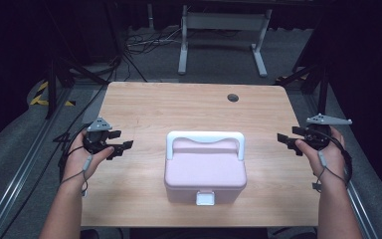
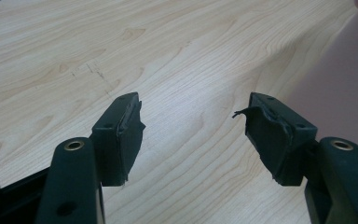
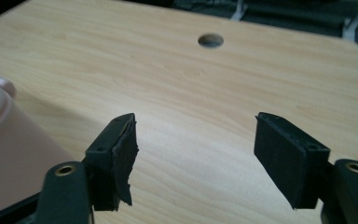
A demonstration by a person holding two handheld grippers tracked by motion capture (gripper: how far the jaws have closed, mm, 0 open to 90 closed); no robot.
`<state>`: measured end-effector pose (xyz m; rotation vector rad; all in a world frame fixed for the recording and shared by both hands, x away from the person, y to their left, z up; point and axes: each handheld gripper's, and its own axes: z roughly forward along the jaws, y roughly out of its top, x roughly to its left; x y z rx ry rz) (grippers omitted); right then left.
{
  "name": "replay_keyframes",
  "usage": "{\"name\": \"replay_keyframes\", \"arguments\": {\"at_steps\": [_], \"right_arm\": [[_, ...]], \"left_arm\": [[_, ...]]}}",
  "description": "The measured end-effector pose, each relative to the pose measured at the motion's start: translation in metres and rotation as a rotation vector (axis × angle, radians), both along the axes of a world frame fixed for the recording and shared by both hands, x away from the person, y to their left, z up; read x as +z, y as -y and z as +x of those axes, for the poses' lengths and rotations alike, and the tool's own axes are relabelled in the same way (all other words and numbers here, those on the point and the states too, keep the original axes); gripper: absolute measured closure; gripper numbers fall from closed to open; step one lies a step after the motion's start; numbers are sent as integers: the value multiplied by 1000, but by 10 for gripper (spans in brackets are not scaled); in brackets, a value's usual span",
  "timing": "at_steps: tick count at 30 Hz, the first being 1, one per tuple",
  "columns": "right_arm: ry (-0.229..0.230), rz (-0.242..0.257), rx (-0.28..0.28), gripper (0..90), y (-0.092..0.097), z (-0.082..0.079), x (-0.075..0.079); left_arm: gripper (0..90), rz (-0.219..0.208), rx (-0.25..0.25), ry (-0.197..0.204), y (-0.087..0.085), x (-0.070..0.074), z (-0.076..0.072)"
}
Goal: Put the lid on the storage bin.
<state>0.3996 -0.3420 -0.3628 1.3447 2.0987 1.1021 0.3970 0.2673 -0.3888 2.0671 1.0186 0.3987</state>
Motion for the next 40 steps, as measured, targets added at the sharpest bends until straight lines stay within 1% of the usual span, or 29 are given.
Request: {"name": "replay_keyframes", "arguments": {"at_steps": [1, 4, 6, 8, 10, 11, 12, 13, 14, 16, 18, 19, 20, 23, 24, 25, 26, 27, 29, 31, 34, 35, 37, 38, 39, 40], "right_arm": [[0, 0, 0, 273, 0, 0, 0], [-72, -45, -17, 265, 1, 5, -9], [-105, -48, -19, 261, 2, 7, -14], [-138, -59, -17, 249, 3, 10, -20], [-189, -74, -21, 245, 3, 11, -26], [-218, -93, -20, 245, 2, 13, -31], [-218, -93, -20, 245, 2, 13, -31], [-239, -106, -21, 245, 1, 13, -33], [-271, -121, -10, 245, -1, 16, -40], [-314, -138, 2, 245, -3, 17, -46], [-343, -154, 10, 245, -4, 18, -51], [-343, -154, 10, 245, -4, 18, -51], [-375, -174, 19, 245, -7, 19, -58], [-430, -192, 33, 245, -9, 20, -65], [-456, -204, 35, 245, -11, 20, -67], [-456, -204, 35, 245, -11, 20, -67], [-476, -213, 39, 246, -12, 20, -70], [-499, -229, 48, 252, -16, 20, -75], [-511, -240, 61, 253, -18, 20, -77], [-500, -241, 70, 252, -20, 20, -78], [-503, -247, 73, 252, -22, 20, -79], [-498, -245, 76, 252, -23, 20, -79], [-471, -225, 91, 252, -23, 20, -77], [-460, -212, 94, 253, -23, 21, -76], [-446, -187, 100, 253, -23, 20, -74], [-446, -187, 100, 253, -23, 20, -74]], "left_arm": [[366, -1, 2, -1, 1, -1, 0], [363, 4, 4, -9, 1, -2, 1], [360, 1, 7, -13, 1, -3, 1], [357, 9, 11, -22, 1, -5, 2], [355, 19, 12, -31, 1, -9, 4], [353, 26, 14, -34, 1, -10, 4], [352, 26, 14, -34, 1, -10, 4], [352, 32, 14, -38, 2, -11, 5], [348, 36, 11, -45, 2, -13, 6], [345, 36, 14, -53, 2, -15, 7], [344, 44, 15, -65, 2, -16, 8], [344, 44, 15, -65, 2, -16, 8], [343, 49, 19, -71, 2, -17, 8], [338, 50, 21, -83, 3, -19, 9], [338, 57, 14, -87, 3, -21, 11], [337, 57, 14, -87, 3, -21, 11], [337, 61, 16, -89, 4, -21, 11], [336, 64, 14, -101, 4, -23, 12], [335, 64, 16, -107, 5, -24, 12], [334, 66, 13, -113, 5, -24, 13], [334, 68, 12, -113, 6, -25, 13], [336, 64, 9, -106, 6, -25, 13], [350, 78, -17, -73, 7, -25, 14], [355, 69, -35, -52, 8, -25, 14], [364, 66, -42, -45, 8, -25, 14], [365, 66, -42, -45, 8, -25, 14]]}}
